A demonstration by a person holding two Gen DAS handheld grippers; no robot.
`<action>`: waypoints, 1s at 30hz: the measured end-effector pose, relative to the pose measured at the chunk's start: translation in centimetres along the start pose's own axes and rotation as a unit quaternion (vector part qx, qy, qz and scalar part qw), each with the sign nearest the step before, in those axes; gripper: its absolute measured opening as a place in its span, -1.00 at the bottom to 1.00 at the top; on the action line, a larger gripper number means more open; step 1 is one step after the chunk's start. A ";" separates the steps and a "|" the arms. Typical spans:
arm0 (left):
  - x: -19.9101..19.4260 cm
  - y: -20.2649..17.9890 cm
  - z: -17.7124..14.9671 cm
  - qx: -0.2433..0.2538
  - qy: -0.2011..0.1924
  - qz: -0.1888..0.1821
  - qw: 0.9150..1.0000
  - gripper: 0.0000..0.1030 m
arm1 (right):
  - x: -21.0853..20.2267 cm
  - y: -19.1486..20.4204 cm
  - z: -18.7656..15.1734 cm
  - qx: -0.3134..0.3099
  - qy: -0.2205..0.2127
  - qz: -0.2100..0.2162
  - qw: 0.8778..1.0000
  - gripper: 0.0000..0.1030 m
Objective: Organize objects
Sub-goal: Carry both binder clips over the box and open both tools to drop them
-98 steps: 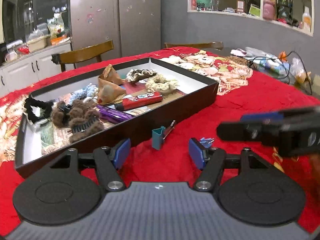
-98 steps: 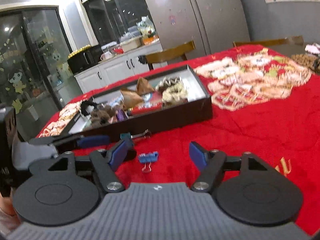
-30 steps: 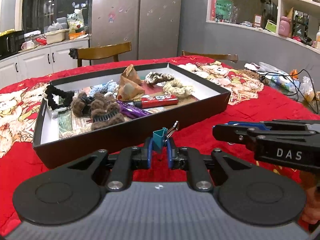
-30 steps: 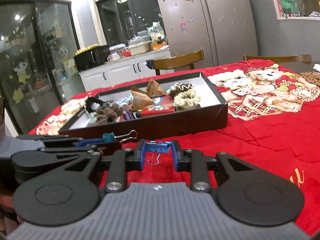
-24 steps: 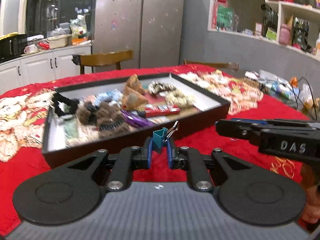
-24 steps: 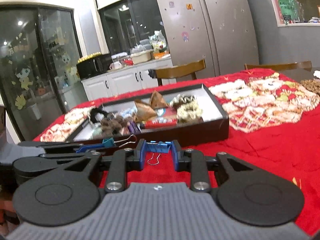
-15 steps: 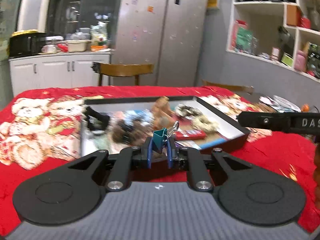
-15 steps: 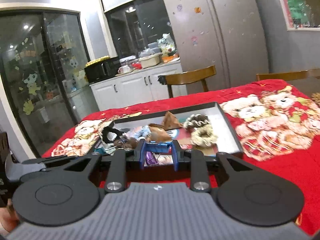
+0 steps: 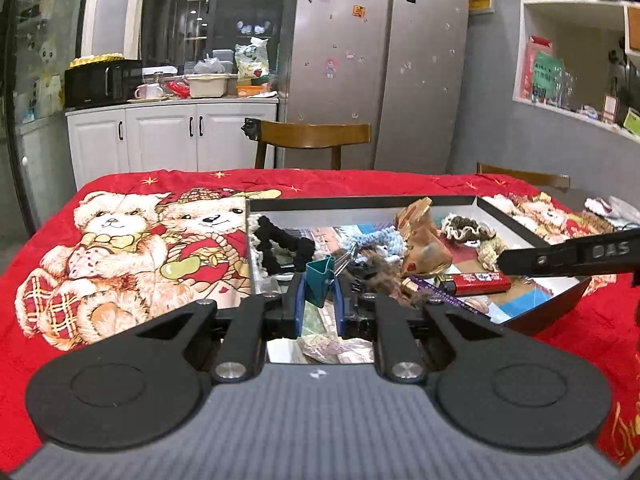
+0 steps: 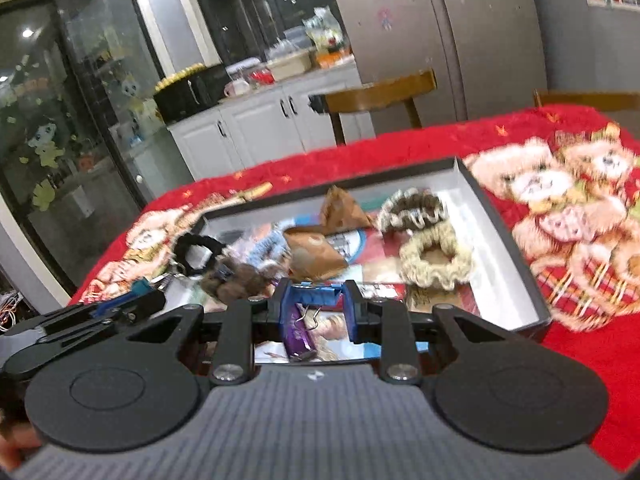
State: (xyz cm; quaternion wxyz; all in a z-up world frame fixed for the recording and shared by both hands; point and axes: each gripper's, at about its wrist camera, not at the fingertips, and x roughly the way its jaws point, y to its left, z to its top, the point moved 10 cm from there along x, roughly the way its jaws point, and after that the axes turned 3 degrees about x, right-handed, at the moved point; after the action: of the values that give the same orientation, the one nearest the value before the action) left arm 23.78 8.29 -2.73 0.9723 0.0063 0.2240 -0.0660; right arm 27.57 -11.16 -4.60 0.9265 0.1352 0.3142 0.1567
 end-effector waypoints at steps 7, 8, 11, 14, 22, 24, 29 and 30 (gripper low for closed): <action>1.7 -0.3 -0.9 0.005 0.016 0.005 1.000 -0.66 | 2.2 -1.0 -0.7 0.001 0.012 -0.010 1.000 -0.42; 1.9 -0.3 -1.0 0.006 0.018 0.005 1.000 -0.66 | 2.3 -1.0 -0.7 -0.002 0.012 -0.012 1.000 -0.42; 2.2 -0.5 -1.2 0.010 0.019 0.002 1.000 -0.66 | 2.6 -1.2 -0.8 -0.007 0.014 -0.013 1.000 -0.42; 2.4 -0.8 -1.3 0.014 0.019 -0.001 1.000 -0.65 | 2.8 -1.2 -0.8 -0.012 0.015 -0.013 1.000 -0.42; 2.9 -0.6 -1.6 0.004 0.024 -0.006 1.000 -0.65 | 2.7 -1.2 -0.7 -0.015 0.011 0.000 1.000 -0.35; 2.8 -0.7 -1.5 0.007 0.022 -0.009 1.000 -0.64 | 2.6 -1.2 -0.7 -0.010 0.009 0.006 1.000 -0.31; 1.3 -1.3 -0.5 0.044 -0.006 0.008 0.999 -0.61 | 1.1 -0.7 0.1 -0.003 -0.012 0.024 1.000 0.24; 0.7 -1.5 0.0 0.059 -0.016 0.019 0.998 -0.50 | 0.4 -0.3 0.4 -0.005 -0.020 0.034 0.999 0.31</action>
State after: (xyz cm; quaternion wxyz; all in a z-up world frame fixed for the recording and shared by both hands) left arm 24.22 6.68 -3.07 0.9749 0.0666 0.2035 -0.0605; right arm 28.23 -11.37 -4.62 0.9273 0.1443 0.2904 0.1867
